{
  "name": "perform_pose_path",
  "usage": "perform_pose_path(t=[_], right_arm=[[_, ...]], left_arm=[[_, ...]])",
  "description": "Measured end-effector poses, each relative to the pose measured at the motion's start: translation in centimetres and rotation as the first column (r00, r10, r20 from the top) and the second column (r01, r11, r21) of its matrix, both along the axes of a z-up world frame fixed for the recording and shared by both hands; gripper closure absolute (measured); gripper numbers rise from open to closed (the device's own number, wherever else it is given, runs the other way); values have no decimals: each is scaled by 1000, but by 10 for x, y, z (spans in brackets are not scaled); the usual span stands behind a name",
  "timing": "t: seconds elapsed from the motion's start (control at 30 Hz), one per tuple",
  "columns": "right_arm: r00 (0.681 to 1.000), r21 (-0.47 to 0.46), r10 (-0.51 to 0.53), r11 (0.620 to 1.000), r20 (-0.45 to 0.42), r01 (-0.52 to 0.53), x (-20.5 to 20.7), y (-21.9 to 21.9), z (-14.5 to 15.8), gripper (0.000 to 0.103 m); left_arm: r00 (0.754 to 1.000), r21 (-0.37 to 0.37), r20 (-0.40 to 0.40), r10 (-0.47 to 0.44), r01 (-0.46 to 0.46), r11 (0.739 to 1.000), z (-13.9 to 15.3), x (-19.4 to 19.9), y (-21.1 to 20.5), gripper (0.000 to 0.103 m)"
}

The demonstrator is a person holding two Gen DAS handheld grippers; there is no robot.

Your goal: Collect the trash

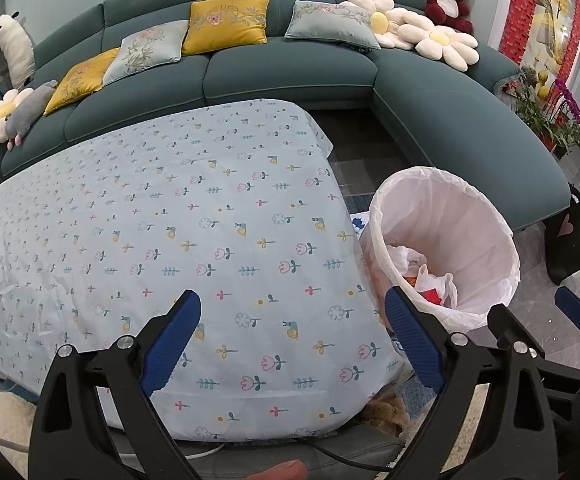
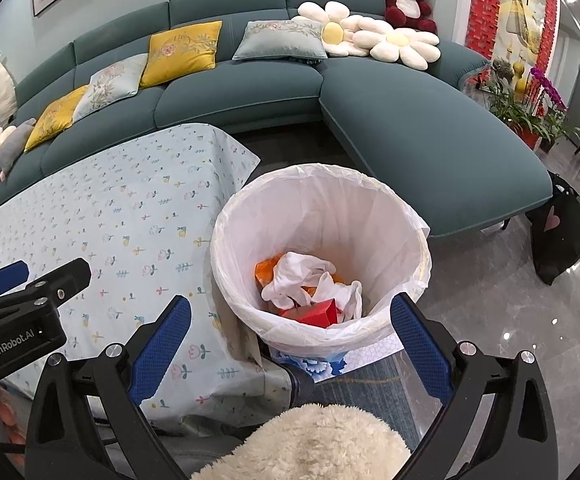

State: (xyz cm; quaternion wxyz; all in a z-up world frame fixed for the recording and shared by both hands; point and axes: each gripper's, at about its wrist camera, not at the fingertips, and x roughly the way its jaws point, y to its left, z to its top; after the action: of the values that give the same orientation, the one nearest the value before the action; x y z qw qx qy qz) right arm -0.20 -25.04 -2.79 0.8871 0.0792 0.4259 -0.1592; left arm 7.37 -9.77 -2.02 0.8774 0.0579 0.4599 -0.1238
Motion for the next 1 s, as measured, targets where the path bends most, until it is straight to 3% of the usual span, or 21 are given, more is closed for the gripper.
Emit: perform_pose_path(t=[0.43,1.0], right_arm=[[1000,-2,-9,1000,-4,9,-3,-1,-2,7],[1000,-6,-23,1000,-13,23,-5,-9,-7,7]], left_arm=[[1000,17,-17,24,-23,1000,-4,-1,-3,14],[1000,41,-14,-20,20,999,-6,-6,-12,14]])
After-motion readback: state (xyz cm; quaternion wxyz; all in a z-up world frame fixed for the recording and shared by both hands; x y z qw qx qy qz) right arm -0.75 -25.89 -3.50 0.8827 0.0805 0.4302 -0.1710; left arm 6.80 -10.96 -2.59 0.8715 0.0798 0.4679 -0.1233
